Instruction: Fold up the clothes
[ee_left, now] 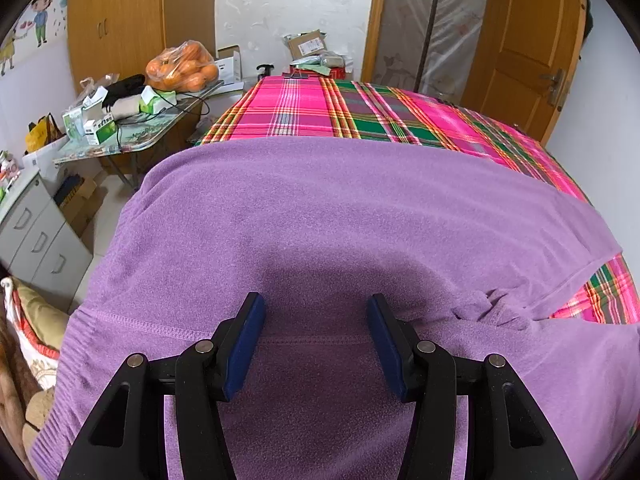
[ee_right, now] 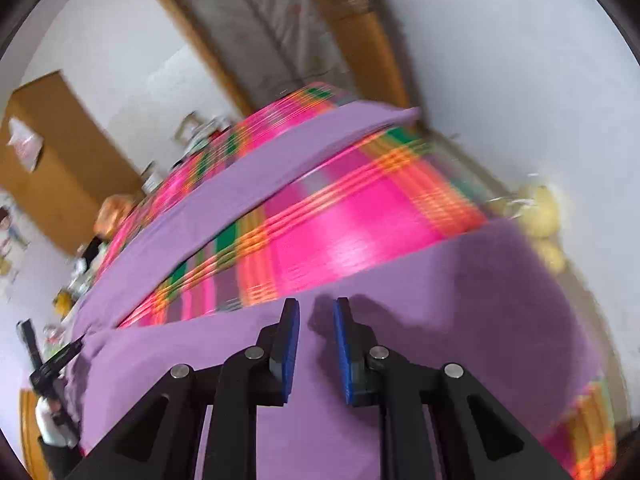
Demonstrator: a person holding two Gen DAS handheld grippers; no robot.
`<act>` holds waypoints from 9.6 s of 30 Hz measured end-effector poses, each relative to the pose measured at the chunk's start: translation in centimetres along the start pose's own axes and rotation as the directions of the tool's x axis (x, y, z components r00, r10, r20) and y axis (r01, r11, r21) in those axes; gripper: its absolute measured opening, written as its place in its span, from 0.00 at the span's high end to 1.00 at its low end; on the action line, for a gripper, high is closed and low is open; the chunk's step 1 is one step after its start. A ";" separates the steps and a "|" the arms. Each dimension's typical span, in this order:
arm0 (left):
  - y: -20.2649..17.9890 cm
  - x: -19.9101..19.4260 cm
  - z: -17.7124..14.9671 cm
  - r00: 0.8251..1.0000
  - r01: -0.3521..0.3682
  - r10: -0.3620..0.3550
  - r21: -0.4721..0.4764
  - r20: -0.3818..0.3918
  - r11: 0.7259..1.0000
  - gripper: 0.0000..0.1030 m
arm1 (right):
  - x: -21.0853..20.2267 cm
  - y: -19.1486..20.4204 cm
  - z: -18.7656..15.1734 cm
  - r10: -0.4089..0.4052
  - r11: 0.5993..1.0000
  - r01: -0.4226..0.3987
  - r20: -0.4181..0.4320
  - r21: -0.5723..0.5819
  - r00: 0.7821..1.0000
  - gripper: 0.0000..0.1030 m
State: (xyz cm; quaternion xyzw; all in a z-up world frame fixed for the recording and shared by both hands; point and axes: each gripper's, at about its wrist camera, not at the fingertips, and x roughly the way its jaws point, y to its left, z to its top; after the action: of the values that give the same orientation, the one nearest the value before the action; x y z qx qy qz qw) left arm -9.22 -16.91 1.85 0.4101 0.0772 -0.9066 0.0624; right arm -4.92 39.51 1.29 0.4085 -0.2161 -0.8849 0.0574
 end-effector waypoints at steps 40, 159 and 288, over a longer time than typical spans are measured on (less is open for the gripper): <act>0.3 -3.3 -2.3 0.986 -0.160 0.157 0.057 0.050 0.986 0.45 | 5.4 15.7 -3.0 -0.087 0.865 0.048 -0.055 -0.500 0.995 0.59; -3.3 -3.5 -3.5 0.999 0.018 -0.024 0.173 0.032 0.985 0.40 | 5.8 16.4 -3.2 -0.084 0.841 0.033 -0.069 -0.540 0.994 0.45; -0.8 -2.3 -4.0 1.000 0.025 -0.022 0.156 -0.019 0.987 0.36 | 16.2 30.7 -2.3 0.138 0.752 -0.352 -0.389 -0.558 0.911 0.91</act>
State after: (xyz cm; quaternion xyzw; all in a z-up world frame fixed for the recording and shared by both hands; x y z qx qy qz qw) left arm -4.90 -15.26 1.08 0.4205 0.0113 -0.9070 0.0188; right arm -16.19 6.57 1.85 0.4740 0.0447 -0.8114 0.3391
